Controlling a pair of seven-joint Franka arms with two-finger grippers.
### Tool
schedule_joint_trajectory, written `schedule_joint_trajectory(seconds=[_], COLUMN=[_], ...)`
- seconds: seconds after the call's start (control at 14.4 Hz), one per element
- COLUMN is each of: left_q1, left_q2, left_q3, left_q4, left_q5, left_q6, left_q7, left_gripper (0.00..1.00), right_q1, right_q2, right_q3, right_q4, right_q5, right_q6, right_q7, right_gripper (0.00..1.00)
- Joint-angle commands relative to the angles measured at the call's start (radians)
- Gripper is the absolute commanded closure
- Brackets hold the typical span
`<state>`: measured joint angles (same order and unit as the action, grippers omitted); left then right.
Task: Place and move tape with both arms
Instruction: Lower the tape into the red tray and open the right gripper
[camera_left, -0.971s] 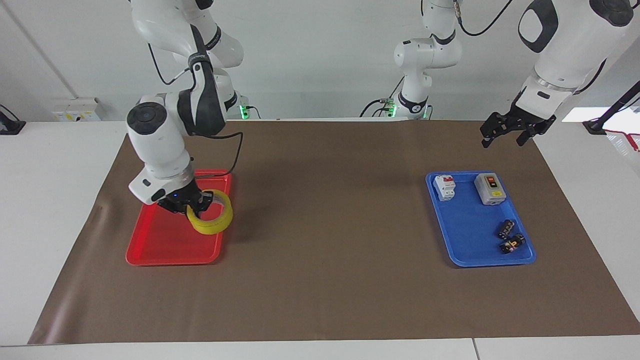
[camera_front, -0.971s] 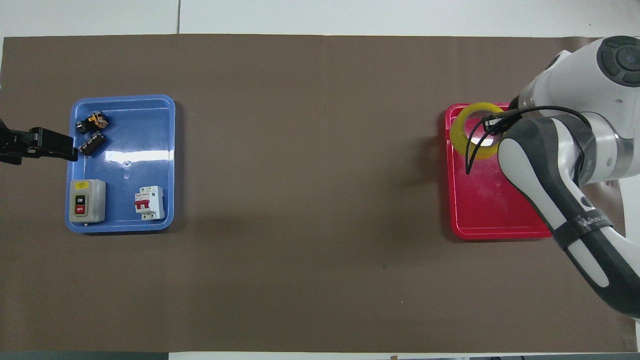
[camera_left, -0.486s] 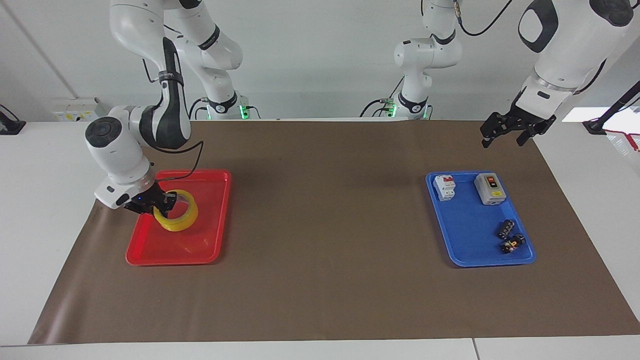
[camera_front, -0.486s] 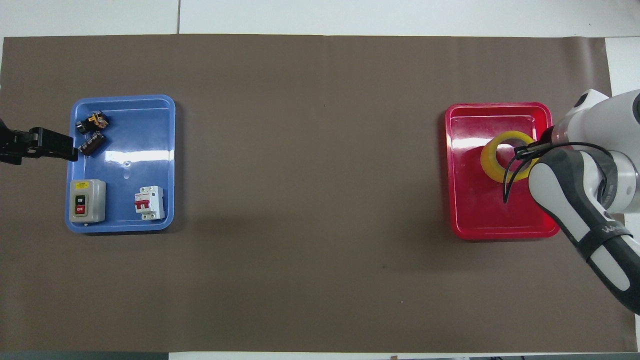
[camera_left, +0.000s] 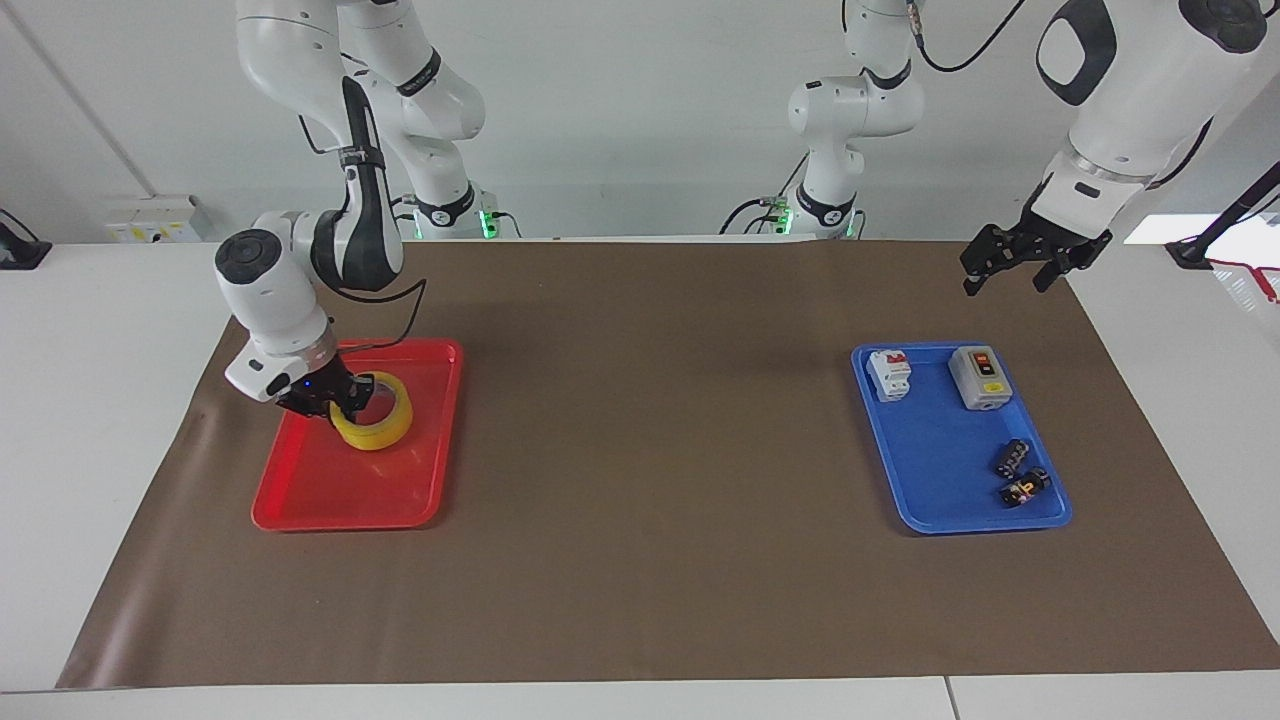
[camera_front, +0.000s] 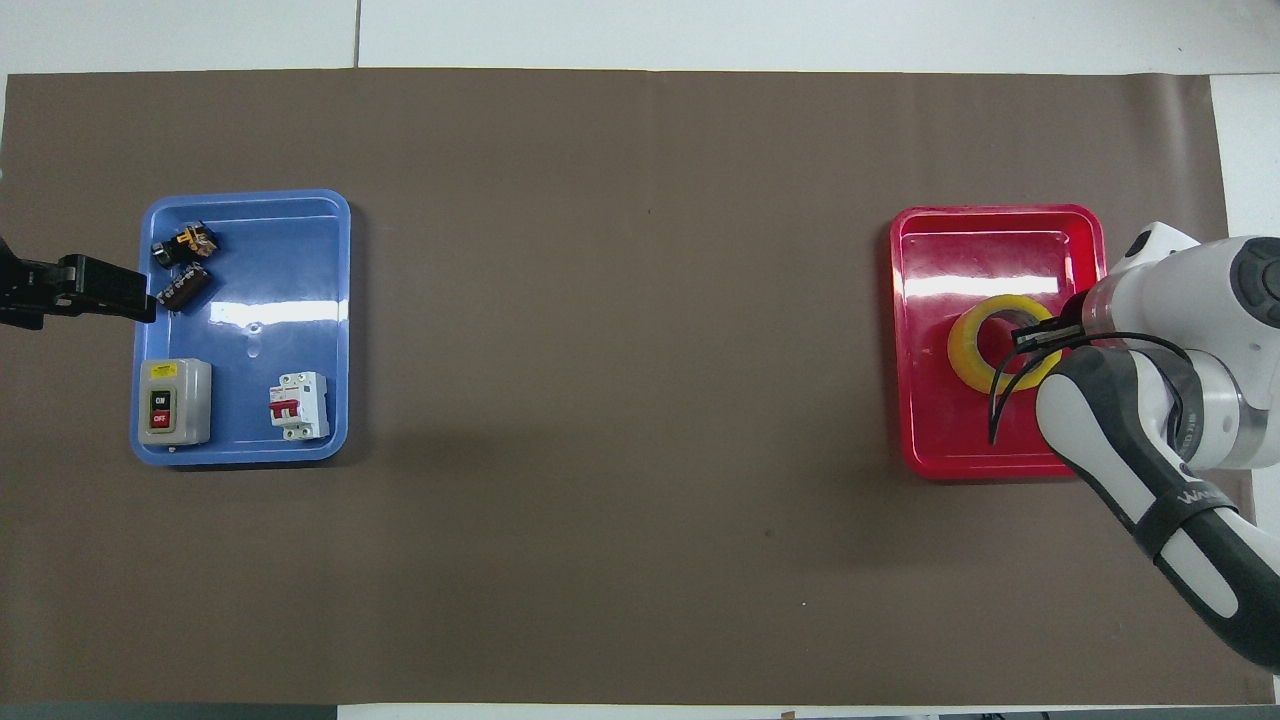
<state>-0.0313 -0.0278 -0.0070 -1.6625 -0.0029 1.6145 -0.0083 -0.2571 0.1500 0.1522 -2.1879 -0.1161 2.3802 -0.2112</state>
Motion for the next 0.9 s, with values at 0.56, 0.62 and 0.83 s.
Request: schedule_joint_trajectory(seconds=[0.56,0.62,0.83], left_q1=[0.011,0.011,0.011], left_q2=[-0.023,-0.023,-0.023], left_q3=[-0.005,-0.005,-0.005], left_q4=[-0.025,-0.025,-0.025], left_q5=[-0.022,-0.022,-0.022], left_q6=[0.004,0.005,0.004], left_q7=[0.013,0.013,0.013], left_gripper=[0.00,0.00,0.00], right_q1=[-0.028,-0.033,-0.028], right_q2=[0.006,0.023,0.026], right_q3=[0.012,0.012,0.012], right_q4=[-0.036,-0.036,-0.035], right_q5=[0.015,0.015,0.015], right_q6=[0.086,0.103,0.106], right_q7=[-0.001,0.001,0.015], right_gripper=[1.00,1.00,1.00])
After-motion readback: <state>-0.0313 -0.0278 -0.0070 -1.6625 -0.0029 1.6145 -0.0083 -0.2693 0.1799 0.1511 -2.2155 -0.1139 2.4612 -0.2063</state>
